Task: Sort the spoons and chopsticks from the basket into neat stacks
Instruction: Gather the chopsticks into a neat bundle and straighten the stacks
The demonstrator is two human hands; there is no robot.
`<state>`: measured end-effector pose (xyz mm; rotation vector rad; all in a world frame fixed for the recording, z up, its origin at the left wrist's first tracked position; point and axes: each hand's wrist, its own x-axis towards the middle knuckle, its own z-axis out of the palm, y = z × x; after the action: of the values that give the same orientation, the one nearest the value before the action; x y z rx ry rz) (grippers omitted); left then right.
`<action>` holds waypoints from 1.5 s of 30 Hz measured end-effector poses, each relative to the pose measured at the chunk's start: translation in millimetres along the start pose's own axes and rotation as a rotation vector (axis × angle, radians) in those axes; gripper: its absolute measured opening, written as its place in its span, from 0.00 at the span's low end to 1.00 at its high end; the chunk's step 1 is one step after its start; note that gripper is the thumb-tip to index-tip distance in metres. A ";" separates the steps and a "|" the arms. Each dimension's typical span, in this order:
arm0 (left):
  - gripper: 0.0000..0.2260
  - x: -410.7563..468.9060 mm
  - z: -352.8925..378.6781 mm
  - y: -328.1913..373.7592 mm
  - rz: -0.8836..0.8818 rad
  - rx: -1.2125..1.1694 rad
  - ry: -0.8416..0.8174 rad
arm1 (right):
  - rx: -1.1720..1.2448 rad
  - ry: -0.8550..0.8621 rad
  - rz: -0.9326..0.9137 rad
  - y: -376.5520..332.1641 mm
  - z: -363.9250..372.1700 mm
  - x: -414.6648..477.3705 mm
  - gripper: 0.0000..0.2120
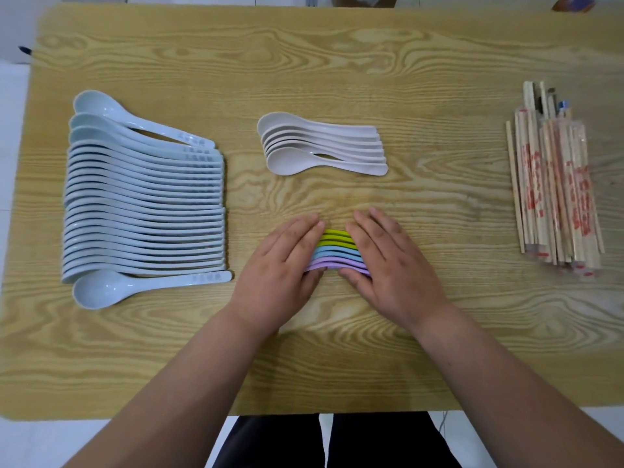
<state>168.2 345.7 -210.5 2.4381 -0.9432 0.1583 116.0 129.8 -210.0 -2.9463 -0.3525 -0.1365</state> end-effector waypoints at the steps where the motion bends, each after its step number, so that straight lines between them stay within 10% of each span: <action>1: 0.24 0.2 -0.9 -0.6 -0.008 0.008 0.000 | 0.004 0.001 0.001 0.0 0.1 0.0 0.31; 45: 0.29 21.0 -26.8 -6.4 0.004 0.000 -0.170 | 0.131 -0.100 -0.042 16.4 -16.2 8.1 0.33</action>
<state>190.2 350.7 -184.2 2.4795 -1.0200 -0.0487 126.6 113.1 -195.8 -2.8231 -0.4204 0.0282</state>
